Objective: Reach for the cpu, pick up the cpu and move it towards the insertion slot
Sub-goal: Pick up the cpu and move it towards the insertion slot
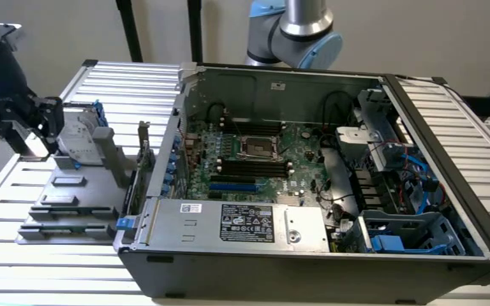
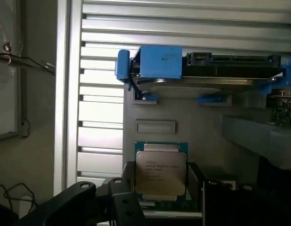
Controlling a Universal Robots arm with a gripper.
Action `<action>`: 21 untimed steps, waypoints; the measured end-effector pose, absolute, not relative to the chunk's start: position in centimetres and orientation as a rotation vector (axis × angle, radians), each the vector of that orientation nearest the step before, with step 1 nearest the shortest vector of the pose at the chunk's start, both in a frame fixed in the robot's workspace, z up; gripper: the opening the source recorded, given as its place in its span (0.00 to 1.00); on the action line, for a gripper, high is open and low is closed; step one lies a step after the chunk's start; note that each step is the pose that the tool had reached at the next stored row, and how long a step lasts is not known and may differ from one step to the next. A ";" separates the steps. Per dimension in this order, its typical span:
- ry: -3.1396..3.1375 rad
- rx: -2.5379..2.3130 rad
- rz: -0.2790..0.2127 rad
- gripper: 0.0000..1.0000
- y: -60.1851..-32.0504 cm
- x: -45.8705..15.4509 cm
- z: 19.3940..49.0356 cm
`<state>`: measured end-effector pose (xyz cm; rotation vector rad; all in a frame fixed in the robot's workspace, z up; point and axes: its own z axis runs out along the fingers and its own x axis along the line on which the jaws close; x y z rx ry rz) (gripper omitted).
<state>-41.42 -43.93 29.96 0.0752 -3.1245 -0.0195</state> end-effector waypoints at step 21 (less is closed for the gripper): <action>-3.112 0.075 -0.020 0.54 -43.6 -33.0 39.3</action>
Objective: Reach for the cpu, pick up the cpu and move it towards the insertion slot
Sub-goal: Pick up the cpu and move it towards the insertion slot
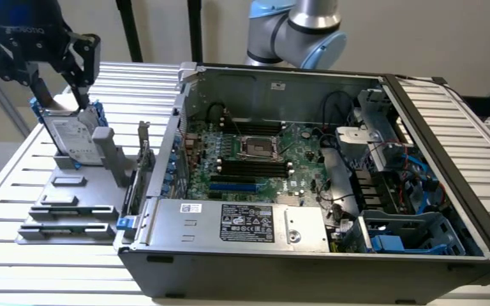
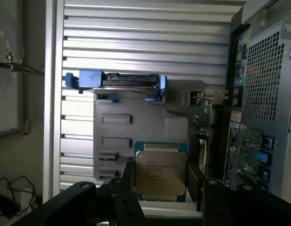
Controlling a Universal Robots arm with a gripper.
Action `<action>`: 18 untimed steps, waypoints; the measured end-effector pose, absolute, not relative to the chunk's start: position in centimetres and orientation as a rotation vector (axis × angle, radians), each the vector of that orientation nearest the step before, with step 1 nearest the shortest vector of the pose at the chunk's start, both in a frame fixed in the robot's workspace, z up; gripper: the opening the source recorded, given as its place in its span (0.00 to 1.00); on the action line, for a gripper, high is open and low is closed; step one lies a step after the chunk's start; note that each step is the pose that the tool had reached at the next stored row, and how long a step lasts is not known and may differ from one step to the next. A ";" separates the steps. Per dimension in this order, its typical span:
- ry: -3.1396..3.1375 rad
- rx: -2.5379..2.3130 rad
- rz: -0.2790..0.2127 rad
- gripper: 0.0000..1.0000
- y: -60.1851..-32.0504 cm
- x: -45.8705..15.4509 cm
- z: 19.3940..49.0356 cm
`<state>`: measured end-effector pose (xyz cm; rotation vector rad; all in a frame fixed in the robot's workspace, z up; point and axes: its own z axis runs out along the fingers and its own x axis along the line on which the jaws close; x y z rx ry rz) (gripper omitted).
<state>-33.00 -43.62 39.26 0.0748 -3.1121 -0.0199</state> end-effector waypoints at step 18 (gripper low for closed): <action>-3.111 0.075 -0.020 0.54 -43.5 -24.8 39.9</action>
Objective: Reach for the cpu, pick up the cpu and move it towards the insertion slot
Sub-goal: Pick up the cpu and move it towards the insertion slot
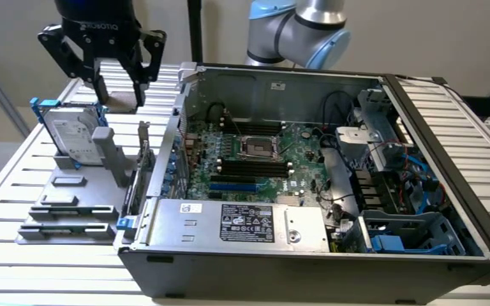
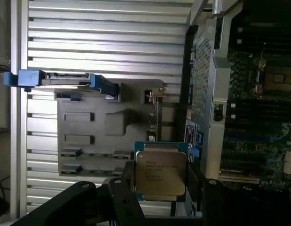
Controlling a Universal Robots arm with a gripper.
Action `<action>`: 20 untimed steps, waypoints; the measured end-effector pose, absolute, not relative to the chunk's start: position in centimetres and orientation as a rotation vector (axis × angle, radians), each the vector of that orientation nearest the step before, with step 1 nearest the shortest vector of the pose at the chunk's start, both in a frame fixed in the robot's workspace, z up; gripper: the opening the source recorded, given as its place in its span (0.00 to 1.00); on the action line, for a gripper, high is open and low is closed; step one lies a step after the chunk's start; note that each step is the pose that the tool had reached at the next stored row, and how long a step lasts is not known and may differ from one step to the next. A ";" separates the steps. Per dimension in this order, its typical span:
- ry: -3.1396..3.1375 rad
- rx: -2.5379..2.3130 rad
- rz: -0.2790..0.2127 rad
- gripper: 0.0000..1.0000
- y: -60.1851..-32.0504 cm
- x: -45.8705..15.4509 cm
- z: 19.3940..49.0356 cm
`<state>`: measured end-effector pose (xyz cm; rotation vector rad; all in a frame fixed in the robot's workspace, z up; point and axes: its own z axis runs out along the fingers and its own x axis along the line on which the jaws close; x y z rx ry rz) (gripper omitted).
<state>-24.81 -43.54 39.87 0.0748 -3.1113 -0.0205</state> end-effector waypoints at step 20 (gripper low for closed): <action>-3.111 0.075 -0.021 0.54 -42.9 -15.7 39.6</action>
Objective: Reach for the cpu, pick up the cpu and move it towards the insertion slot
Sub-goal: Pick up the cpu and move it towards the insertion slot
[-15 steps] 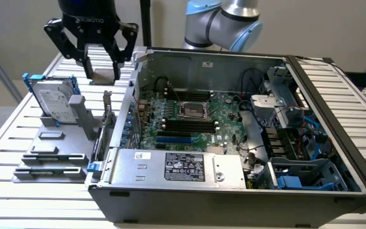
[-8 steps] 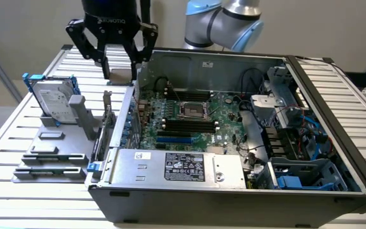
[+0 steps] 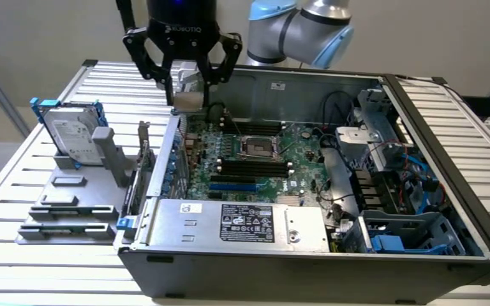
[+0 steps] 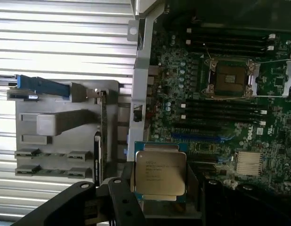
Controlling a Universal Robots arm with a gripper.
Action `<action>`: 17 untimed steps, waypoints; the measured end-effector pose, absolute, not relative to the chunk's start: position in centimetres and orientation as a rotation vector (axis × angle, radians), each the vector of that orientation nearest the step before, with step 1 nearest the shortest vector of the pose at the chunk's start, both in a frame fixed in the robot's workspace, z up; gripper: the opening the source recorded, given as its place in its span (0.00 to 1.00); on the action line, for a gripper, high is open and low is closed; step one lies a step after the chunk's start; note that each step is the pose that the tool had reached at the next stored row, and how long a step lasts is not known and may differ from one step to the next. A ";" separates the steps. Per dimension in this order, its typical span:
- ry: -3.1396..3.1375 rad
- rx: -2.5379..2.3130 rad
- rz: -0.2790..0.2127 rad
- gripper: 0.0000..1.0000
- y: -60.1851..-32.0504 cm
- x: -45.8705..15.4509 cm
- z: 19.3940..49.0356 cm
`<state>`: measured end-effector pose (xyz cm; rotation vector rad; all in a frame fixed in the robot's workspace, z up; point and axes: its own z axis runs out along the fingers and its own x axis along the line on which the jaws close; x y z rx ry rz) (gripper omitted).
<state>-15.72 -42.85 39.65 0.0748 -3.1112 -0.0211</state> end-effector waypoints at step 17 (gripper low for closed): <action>-3.111 0.075 -0.021 0.54 -40.0 -8.6 38.5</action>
